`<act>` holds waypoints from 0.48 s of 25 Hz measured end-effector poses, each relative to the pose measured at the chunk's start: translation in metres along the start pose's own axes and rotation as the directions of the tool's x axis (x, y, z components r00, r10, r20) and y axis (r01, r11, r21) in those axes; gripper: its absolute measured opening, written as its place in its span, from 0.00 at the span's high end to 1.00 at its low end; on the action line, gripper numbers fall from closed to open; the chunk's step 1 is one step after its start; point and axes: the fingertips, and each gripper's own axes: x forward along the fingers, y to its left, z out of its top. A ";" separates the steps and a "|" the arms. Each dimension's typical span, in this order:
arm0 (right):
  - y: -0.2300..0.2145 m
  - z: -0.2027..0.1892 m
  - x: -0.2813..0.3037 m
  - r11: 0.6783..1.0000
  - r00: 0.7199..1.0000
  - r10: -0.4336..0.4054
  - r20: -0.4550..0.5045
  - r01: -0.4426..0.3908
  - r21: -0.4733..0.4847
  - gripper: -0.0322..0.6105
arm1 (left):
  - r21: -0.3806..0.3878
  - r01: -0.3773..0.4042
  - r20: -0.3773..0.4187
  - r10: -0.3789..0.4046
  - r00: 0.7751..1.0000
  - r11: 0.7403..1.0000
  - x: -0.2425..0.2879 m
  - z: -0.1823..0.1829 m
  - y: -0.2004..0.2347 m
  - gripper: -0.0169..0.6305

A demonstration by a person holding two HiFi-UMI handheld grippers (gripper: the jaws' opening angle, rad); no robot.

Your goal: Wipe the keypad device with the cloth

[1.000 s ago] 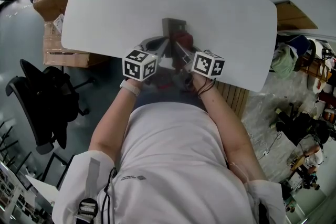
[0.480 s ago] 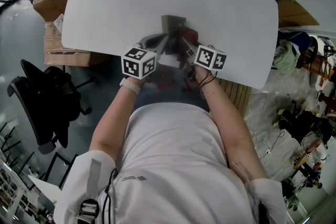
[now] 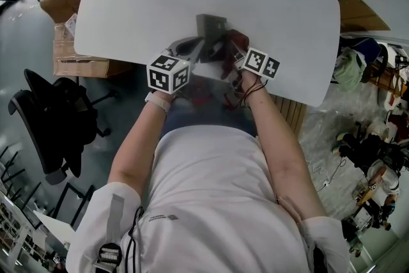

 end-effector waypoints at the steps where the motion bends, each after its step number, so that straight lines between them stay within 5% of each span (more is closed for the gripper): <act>1: -0.002 -0.001 0.001 1.000 1.000 0.006 -0.002 -0.006 0.017 0.87 | 0.000 -0.004 0.001 0.004 1.000 1.000 -0.001 0.000 0.001 0.95; 12: 0.013 -0.040 -0.007 0.999 0.997 0.040 -0.070 -0.040 0.003 0.87 | 0.004 -0.035 0.000 0.035 0.999 0.999 -0.009 0.006 0.022 0.95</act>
